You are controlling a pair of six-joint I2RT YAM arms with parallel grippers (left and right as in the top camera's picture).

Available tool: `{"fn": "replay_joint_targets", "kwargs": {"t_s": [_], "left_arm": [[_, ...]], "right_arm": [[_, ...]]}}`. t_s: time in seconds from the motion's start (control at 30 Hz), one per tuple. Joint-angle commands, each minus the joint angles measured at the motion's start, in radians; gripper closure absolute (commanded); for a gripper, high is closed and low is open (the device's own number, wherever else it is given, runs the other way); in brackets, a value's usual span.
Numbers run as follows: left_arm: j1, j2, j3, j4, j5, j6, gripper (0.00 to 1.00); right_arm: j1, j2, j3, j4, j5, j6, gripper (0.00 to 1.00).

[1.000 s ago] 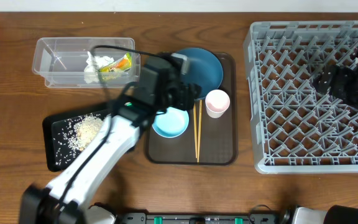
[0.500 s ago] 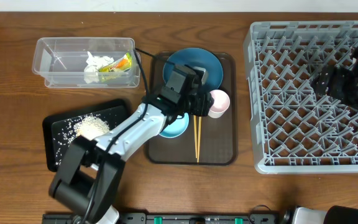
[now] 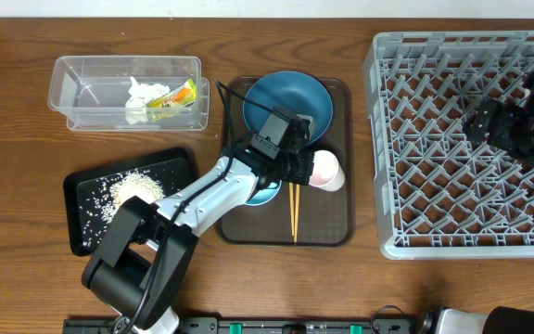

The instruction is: Sort waste into correct bins and load items into the dishwasher rack

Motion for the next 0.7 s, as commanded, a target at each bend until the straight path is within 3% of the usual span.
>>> {"fn": "replay_joint_targets", "kwargs": {"t_s": [0.0,0.13,0.3,0.47,0.57,0.67], "left_arm": [[0.006,-0.006,0.007,-0.013,0.02,-0.002,0.94],[0.049,-0.105,0.007,-0.013,0.152,-0.024,0.94],[0.182,-0.264,0.007,-0.012,0.264,-0.188,0.94],[0.319,-0.325,0.007,0.013,0.47,-0.336,0.94],[0.365,-0.309,0.006,0.018,0.592,-0.495,0.94],[0.373,-0.286,0.006,0.038,0.676,-0.606,0.94]], "right_arm": [[0.016,0.002,0.006,-0.006,0.002,-0.019,0.01],[0.016,0.002,0.006,-0.011,0.002,-0.037,0.01],[0.017,0.003,0.006,-0.005,-0.059,-0.088,0.01],[0.023,0.005,-0.011,-0.002,-0.494,-0.403,0.04],[0.053,0.005,-0.052,-0.01,-0.758,-0.632,0.02],[0.101,0.005,-0.113,-0.005,-0.892,-0.792,0.03]]}}
